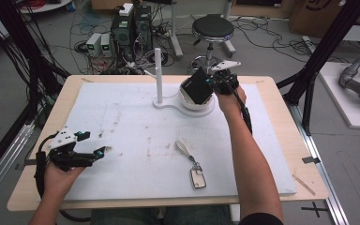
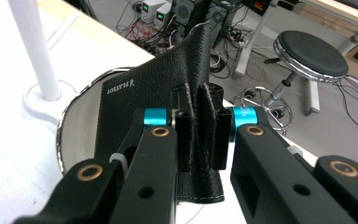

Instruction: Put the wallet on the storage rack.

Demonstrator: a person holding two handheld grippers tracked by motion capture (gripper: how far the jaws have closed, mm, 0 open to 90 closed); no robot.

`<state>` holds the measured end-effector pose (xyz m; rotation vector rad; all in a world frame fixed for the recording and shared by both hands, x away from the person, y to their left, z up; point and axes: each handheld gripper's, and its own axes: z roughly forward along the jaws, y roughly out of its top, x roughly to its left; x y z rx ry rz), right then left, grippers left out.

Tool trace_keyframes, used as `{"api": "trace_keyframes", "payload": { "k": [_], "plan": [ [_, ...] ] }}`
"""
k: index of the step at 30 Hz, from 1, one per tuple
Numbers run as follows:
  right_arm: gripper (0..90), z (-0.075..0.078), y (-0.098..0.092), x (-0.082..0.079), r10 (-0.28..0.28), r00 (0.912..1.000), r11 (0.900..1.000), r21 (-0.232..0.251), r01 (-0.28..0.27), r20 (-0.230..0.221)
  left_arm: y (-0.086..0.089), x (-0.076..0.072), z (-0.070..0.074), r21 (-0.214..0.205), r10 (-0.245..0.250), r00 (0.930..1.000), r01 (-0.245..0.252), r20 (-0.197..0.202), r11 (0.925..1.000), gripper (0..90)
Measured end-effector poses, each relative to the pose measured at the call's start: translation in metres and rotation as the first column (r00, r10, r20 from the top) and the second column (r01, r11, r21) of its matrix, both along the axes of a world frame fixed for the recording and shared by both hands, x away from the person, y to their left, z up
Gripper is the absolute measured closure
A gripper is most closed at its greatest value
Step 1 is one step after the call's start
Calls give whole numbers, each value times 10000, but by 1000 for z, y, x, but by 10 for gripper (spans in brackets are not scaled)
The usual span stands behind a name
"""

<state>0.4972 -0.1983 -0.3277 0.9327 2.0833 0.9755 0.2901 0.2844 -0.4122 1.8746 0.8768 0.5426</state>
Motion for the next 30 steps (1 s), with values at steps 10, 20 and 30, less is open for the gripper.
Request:
{"api": "trace_keyframes", "payload": {
  "k": [10,20,30],
  "plan": [
    [479,-8,11,0,-300,9989,9970,700,324,-354,0,1,0,1,-29,10000,29,20,10000,155],
    [321,8,-9,-19,-264,9972,9928,1145,344,-704,-6,4,0,87,-200,9998,200,27,9998,155],
    [235,8,-27,-56,-154,9996,9846,1737,190,-219,-13,11,1,1,-372,9993,372,37,9993,155]
  ]
}}
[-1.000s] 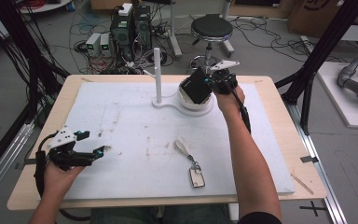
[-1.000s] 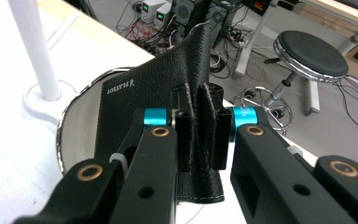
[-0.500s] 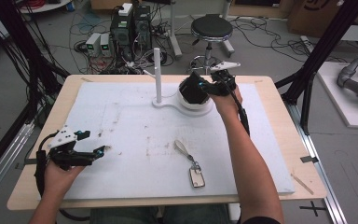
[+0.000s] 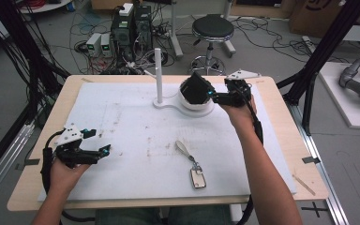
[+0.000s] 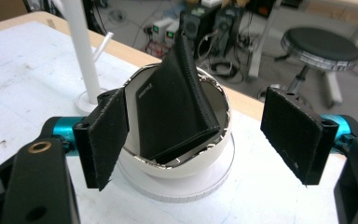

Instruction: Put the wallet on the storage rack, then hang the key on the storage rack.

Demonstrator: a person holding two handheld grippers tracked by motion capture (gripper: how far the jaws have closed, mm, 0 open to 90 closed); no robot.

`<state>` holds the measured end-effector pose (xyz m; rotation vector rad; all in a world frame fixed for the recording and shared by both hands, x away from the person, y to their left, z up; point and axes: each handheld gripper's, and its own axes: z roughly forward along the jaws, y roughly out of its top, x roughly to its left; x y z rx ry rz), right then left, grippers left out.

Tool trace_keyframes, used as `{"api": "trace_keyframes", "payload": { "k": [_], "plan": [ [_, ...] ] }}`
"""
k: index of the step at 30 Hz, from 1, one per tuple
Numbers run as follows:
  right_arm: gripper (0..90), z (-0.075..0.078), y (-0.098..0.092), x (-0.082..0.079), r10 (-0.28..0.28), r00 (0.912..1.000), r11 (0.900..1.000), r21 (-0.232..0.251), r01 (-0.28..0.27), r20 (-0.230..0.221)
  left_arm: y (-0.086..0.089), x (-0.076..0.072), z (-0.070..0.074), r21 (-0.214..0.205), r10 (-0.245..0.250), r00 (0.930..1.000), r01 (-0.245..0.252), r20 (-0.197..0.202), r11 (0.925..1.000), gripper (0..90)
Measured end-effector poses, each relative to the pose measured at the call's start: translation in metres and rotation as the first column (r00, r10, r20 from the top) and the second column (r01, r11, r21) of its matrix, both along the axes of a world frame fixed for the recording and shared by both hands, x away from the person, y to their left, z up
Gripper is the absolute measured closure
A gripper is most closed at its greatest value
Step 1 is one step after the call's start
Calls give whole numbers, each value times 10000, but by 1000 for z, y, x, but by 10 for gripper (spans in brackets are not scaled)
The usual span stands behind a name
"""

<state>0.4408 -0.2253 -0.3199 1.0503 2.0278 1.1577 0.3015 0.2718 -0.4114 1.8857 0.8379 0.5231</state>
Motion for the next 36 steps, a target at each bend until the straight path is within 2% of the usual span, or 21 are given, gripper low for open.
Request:
{"api": "trace_keyframes", "payload": {
  "k": [1,2,6,8,18,26,32,36],
  "plan": [
    [235,-2,-2,-4,87,9999,10000,-2,-87,54,-1,0,0,-92,25,10000,-25,6,10000,155],
    [235,-5,-4,-10,225,9996,9997,74,-224,-146,-1,1,0,-97,-19,10000,19,23,10000,154],
    [231,-10,-11,-21,243,9996,9995,209,-239,-160,-3,3,-1,-87,-72,10000,72,18,9999,155],
    [231,-12,-13,-27,275,9996,9991,330,-275,-24,-3,4,0,-92,-76,10000,76,30,9999,155],
    [218,-23,-23,-45,284,9996,9979,586,-286,29,-9,11,2,-119,-258,9995,260,157,9996,155],
    [202,-43,-30,-69,388,9992,9948,941,-395,100,-15,14,2,-100,-386,9991,388,170,9992,155],
    [196,-47,-35,-76,393,9992,9944,981,-395,35,-18,17,2,-112,-441,9989,443,171,9990,155],
    [196,-48,-32,-78,499,9987,9937,997,-502,61,-19,15,3,-16,-452,9988,452,180,9990,155]
  ]
}}
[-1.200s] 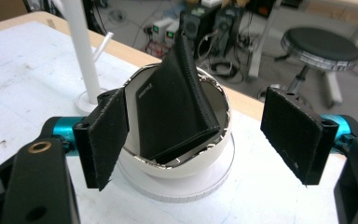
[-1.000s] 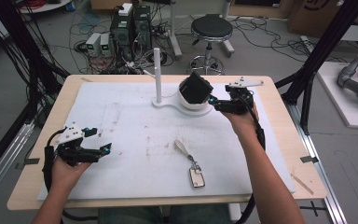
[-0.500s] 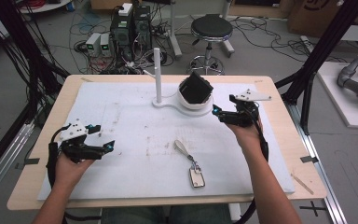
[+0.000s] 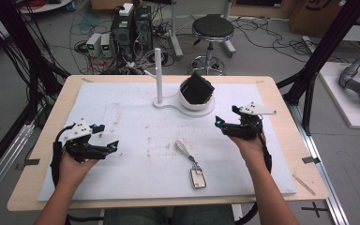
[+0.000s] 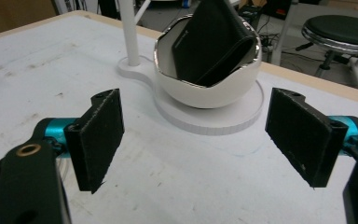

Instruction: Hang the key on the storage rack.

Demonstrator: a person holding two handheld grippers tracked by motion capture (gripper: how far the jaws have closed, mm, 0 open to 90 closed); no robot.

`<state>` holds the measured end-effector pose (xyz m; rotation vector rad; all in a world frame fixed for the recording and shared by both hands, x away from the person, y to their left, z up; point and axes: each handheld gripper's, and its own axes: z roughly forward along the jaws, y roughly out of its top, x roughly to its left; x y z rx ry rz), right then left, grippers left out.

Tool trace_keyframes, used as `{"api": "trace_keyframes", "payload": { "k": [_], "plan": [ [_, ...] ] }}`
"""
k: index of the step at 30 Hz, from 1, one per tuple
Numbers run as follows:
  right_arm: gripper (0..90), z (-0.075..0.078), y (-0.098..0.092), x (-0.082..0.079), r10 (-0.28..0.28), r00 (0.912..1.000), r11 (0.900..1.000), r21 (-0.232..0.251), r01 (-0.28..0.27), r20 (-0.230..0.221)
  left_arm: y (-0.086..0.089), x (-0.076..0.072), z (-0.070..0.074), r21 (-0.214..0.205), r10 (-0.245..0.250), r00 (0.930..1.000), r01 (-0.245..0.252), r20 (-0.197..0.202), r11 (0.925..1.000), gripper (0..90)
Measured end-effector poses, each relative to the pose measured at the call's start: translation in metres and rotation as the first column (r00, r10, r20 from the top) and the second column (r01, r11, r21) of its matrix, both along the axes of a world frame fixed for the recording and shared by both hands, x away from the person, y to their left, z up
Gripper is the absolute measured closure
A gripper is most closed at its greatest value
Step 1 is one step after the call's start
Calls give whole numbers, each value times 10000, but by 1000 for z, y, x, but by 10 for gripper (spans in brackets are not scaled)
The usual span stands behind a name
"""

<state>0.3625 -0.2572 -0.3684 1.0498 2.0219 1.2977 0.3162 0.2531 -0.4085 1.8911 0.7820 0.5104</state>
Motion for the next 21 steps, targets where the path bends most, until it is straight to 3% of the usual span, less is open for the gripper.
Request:
{"api": "trace_keyframes", "payload": {
  "k": [10,16,21],
  "plan": [
    [196,-3,18,-7,559,9983,9984,-114,-561,-145,6,-4,1,-58,150,9999,-150,60,9999,155],
    [196,-10,42,-15,1254,9914,9909,-440,-1270,-360,10,-8,2,-100,238,9997,-237,110,9997,154],
    [196,-14,51,-17,1495,9871,9866,-577,-1528,-579,12,-8,3,-129,305,9995,-303,118,9995,155]
  ]
}}
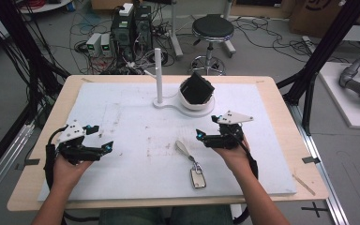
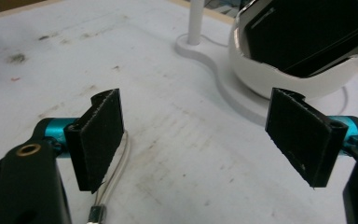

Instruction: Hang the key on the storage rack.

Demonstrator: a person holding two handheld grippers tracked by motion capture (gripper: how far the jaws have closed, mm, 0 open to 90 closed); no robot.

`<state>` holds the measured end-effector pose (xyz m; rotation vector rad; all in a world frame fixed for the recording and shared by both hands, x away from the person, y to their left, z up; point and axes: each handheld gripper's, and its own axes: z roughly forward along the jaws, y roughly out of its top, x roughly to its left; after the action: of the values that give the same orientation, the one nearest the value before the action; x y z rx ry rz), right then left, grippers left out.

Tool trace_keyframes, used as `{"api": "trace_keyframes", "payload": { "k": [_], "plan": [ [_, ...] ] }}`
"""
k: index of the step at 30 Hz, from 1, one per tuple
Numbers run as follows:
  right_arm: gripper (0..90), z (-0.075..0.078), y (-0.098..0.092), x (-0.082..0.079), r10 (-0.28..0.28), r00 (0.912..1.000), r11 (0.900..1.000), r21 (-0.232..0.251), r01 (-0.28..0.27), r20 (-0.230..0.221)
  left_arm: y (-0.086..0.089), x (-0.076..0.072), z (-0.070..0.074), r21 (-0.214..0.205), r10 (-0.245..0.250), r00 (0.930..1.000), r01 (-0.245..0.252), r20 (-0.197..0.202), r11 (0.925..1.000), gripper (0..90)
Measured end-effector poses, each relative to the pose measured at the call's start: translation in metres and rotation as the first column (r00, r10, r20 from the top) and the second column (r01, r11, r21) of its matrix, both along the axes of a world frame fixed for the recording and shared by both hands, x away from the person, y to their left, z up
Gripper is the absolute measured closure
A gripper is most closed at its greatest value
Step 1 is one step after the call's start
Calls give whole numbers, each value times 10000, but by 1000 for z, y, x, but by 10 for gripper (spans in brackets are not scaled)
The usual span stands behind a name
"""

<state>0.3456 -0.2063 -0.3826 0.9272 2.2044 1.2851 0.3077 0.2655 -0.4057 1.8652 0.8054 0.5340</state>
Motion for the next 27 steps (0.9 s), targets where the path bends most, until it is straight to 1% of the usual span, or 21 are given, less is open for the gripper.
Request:
{"api": "trace_keyframes", "payload": {
  "k": [2,3,5,8,9,10,11,12,13,14,16,17,18,19,20,21,22,23,24,25,27],
  "plan": [
    [196,-3,3,-1,96,9999,9999,-83,-97,-106,1,0,0,-2,22,10000,-22,10,10000,155],
    [196,-7,8,-4,295,9993,9994,-191,-300,-237,0,0,0,-8,18,10000,-18,3,10000,155],
    [196,-11,11,-7,416,9983,9985,-346,-430,-413,0,0,0,5,-2,10000,2,2,10000,154],
    [196,-15,12,-9,497,9974,9978,-422,-520,-523,0,0,0,27,-18,10000,17,19,10000,155],
    [196,-20,15,-11,591,9955,9963,-577,-634,-736,-1,0,1,11,-14,10000,14,19,10000,155],
    [196,-20,15,-11,591,9955,9963,-577,-634,-736,-1,0,1,11,-14,10000,14,19,10000,155],
    [196,-26,16,-13,691,9929,9946,-700,-760,-966,-1,0,1,13,-31,10000,31,25,10000,155],
    [196,-26,16,-13,691,9929,9946,-700,-760,-966,-1,0,1,13,-31,10000,31,25,10000,155],
    [196,-31,19,-14,826,9899,9922,-838,-926,-1155,-1,0,1,18,-35,10000,35,26,10000,155],
    [196,-31,19,-14,826,9899,9922,-838,-926,-1155,-1,0,1,34,-33,10000,33,40,10000,155],
    [196,-36,21,-15,929,9862,9891,-1013,-1072,-1372,-1,0,1,28,-50,10000,50,36,10000,155],
    [196,-40,24,-16,958,9819,9850,-1269,-1172,-1634,-1,0,1,31,-47,10000,47,45,10000,155],
    [196,-40,24,-16,958,9819,9850,-1269,-1172,-1634,-1,0,1,31,-47,10000,47,45,10000,155],
    [196,-43,26,-16,1025,9758,9817,-1385,-1306,-1934,-1,0,1,25,-50,10000,50,55,10000,155],
    [196,-43,26,-16,1025,9758,9817,-1385,-1306,-1934,-1,0,1,25,-50,10000,50,55,10000,155],
    [198,-45,28,-15,1160,9698,9767,-1531,-1507,-2145,-1,0,1,15,-49,10000,49,46,10000,155],
    [198,-45,28,-15,1160,9698,9767,-1531,-1507,-2145,-1,0,1,15,-49,10000,49,46,10000,155],
    [200,-49,31,-15,1280,9614,9693,-1743,-1733,-2437,-1,0,1,25,-45,10000,44,38,10000,155],
    [200,-49,31,-15,1280,9614,9693,-1743,-1733,-2437,-1,0,1,30,-38,10000,38,44,10000,155],
    [202,-50,33,-15,1295,9580,9659,-1859,-1802,-2560,-1,0,1,33,-33,10000,33,52,10000,155],
    [279,-53,36,-16,1378,9480,9586,-2021,-2005,-2867,-1,0,1,35,-33,10000,33,53,10000,155]
  ]
}}
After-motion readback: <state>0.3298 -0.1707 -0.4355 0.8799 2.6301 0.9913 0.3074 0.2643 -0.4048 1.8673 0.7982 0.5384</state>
